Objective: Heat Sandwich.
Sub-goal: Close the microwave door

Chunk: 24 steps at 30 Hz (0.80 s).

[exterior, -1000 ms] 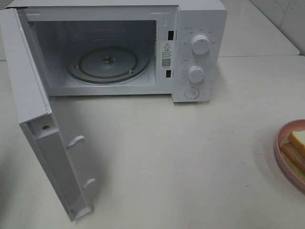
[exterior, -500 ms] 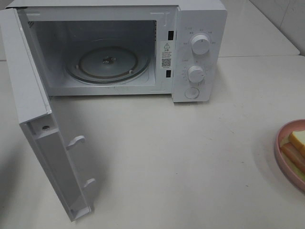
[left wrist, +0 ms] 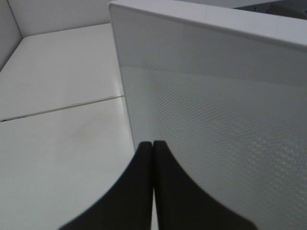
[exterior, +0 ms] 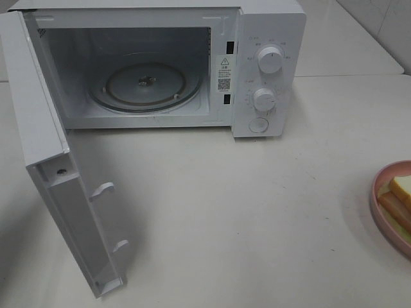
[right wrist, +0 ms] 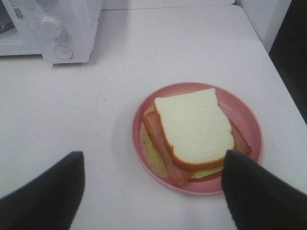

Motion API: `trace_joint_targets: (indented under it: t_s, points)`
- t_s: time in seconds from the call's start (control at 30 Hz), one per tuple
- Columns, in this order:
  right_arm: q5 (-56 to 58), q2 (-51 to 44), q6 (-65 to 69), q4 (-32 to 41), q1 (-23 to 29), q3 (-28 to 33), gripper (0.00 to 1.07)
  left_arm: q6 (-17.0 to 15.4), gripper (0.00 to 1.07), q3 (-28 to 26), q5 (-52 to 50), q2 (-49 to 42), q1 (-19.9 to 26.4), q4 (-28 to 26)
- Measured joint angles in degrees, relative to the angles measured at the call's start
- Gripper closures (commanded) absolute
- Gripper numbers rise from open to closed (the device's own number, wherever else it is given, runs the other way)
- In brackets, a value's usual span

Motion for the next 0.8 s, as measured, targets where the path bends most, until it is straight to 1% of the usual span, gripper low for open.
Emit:
trace_joint_targets:
  t_s: [0.07, 0.2, 0.23, 0.27, 0.3, 0.37, 0.4, 0.5, 0.53, 0.7, 0.8]
  points:
    - [0.00, 0.00, 0.00, 0.00, 0.00, 0.00, 0.31, -0.17, 1.07, -0.06, -0.97, 0.92, -0.46, 0.23]
    - [0.00, 0.00, 0.00, 0.00, 0.00, 0.00, 0.31, 0.11, 1.07, -0.63, -3.78, 4.98, -5.16, 0.52]
    - [0.00, 0.00, 0.00, 0.00, 0.00, 0.00, 0.31, 0.11, 1.07, -0.63, -3.78, 4.98, -5.16, 0.52]
    - [0.00, 0.00, 0.00, 0.00, 0.00, 0.00, 0.31, 0.52, 1.07, -0.86, -4.47, 6.59, -7.05, 0.34]
    - [0.00, 0.00, 0.00, 0.00, 0.00, 0.00, 0.31, 0.57, 1.07, -1.03, -4.93, 7.39, -7.96, 0.23]
    - [0.00, 0.00, 0.00, 0.00, 0.00, 0.00, 0.31, 0.74, 1.07, -1.09, -5.61, 8.02, -8.59, 0.11]
    - [0.00, 0.00, 0.00, 0.00, 0.00, 0.00, 0.31, 0.74, 1.07, -1.15, -6.99, 9.40, -10.03, -1.09]
    - [0.00, 0.00, 0.00, 0.00, 0.00, 0.00, 0.31, 0.74, 1.07, -1.32, -8.94, 11.63, -11.86, -4.13]
    - [0.00, 0.00, 0.00, 0.06, 0.00, 0.00, 0.31, 1.43, 1.07, -1.95, -9.80, 13.06, -13.35, -5.73]
    - [0.00, 0.00, 0.00, 0.06, 0.00, 0.00, 0.31, 2.92, 1.07, -3.21, -10.54, 15.07, -15.53, -6.99]
    - [0.00, 0.00, 0.00, 0.06, 0.00, 0.00, 0.31, 3.50, 1.07, -5.16, -11.23, 18.11, -18.16, -8.71]
